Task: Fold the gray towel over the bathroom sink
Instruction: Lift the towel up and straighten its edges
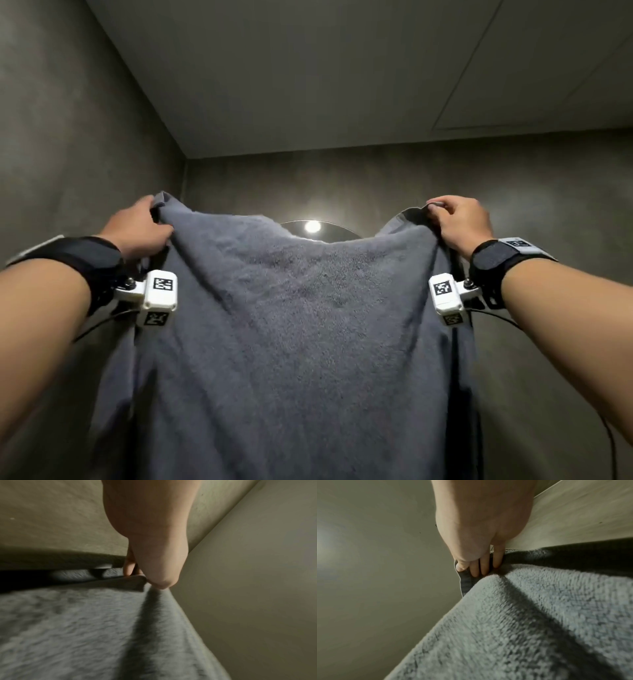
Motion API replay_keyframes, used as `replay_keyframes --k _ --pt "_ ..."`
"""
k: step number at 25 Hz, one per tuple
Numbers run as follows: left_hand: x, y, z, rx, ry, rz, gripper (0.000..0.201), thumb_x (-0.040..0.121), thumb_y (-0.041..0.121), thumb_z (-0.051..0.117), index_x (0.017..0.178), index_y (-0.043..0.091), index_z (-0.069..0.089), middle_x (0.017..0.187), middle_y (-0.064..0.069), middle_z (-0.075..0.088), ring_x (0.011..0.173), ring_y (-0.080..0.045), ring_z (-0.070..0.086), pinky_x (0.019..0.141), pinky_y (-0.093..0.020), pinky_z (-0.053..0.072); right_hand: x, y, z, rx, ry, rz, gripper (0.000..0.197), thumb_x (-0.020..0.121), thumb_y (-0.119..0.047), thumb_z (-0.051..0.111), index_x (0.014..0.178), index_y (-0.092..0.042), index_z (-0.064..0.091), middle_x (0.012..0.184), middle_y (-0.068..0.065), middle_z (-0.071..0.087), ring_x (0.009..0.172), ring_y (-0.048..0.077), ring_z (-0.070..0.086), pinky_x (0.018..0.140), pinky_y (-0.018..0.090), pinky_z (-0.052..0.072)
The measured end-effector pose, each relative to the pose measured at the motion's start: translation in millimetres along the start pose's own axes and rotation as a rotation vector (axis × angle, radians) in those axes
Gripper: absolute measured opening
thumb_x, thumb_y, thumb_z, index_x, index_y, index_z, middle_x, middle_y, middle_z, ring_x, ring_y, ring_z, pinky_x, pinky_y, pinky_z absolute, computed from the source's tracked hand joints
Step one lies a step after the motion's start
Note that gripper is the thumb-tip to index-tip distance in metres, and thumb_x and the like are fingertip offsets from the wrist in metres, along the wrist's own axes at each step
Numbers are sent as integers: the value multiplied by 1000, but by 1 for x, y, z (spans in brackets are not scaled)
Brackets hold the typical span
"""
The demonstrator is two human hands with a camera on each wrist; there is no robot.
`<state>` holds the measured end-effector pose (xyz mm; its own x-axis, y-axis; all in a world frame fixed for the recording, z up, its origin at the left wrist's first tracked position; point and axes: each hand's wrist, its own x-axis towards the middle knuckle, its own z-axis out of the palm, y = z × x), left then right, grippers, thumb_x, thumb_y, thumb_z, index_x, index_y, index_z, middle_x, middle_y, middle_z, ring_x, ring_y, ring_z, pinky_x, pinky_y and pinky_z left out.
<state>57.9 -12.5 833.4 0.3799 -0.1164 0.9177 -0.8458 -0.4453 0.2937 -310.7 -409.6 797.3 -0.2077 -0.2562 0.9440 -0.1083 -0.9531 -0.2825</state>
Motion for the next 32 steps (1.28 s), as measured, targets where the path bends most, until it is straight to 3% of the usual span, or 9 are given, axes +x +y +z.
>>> replay_keyframes --k 2,5,8,14,18,24,27,29,32 --pt "-9 -7 12 -69 -26 -100 72 86 31 63 151 24 32 140 -22 55 121 -41 57 96 -42 47 -5 -6 4 -8 1 8 20 93 -25 63 106 -16 77 110 5 76 110 23 66 95 31 47" --pt "-11 -21 16 -137 27 -185 91 87 40 66 160 26 12 155 -25 38 140 -45 38 114 -46 34 -5 -14 3 -14 26 8 21 94 -24 63 107 -16 77 111 4 76 110 23 66 91 28 45" --pt "-7 -31 7 -131 56 -176 92 87 42 65 160 25 12 154 -28 36 142 -46 34 115 -48 32 3 -19 3 -4 48 5 22 94 -26 62 108 -18 77 110 3 76 109 22 66 91 28 46" --pt "-10 -13 10 -107 52 -6 90 87 31 70 159 22 17 153 -24 41 139 -42 42 111 -43 36 15 -22 13 18 82 -23 21 93 -25 63 106 -18 77 108 3 77 107 21 67 90 26 46" --pt "-22 -24 34 -118 -26 -34 92 87 30 70 160 21 15 155 -20 40 141 -39 40 113 -42 34 6 -16 24 -7 50 -22 20 93 -25 63 105 -17 77 107 3 77 106 21 67 92 28 47" --pt "-6 -37 36 -99 30 -17 94 85 30 74 159 21 17 154 -24 40 140 -43 40 115 -46 35 19 -11 30 2 85 2 21 92 -26 62 104 -19 77 107 2 77 105 21 68 89 26 47" --pt "-9 -38 45 -167 63 -25 87 85 29 75 157 20 26 151 -18 47 137 -38 46 113 -44 38 12 0 35 24 75 14 20 92 -26 62 103 -19 77 104 2 77 102 21 69 91 29 50" --pt "-16 -28 56 -414 152 -44 71 87 30 74 148 17 42 144 -12 55 130 -29 54 109 -37 41 0 9 36 110 44 35 19 93 -26 62 101 -18 77 100 3 78 99 21 71 93 34 53" --pt "-47 4 83 -765 164 -94 48 86 40 74 125 14 63 123 -10 68 113 -23 64 96 -33 48 -45 22 38 247 -35 75 11 94 -25 64 96 -22 74 96 1 76 91 14 69 88 25 53"
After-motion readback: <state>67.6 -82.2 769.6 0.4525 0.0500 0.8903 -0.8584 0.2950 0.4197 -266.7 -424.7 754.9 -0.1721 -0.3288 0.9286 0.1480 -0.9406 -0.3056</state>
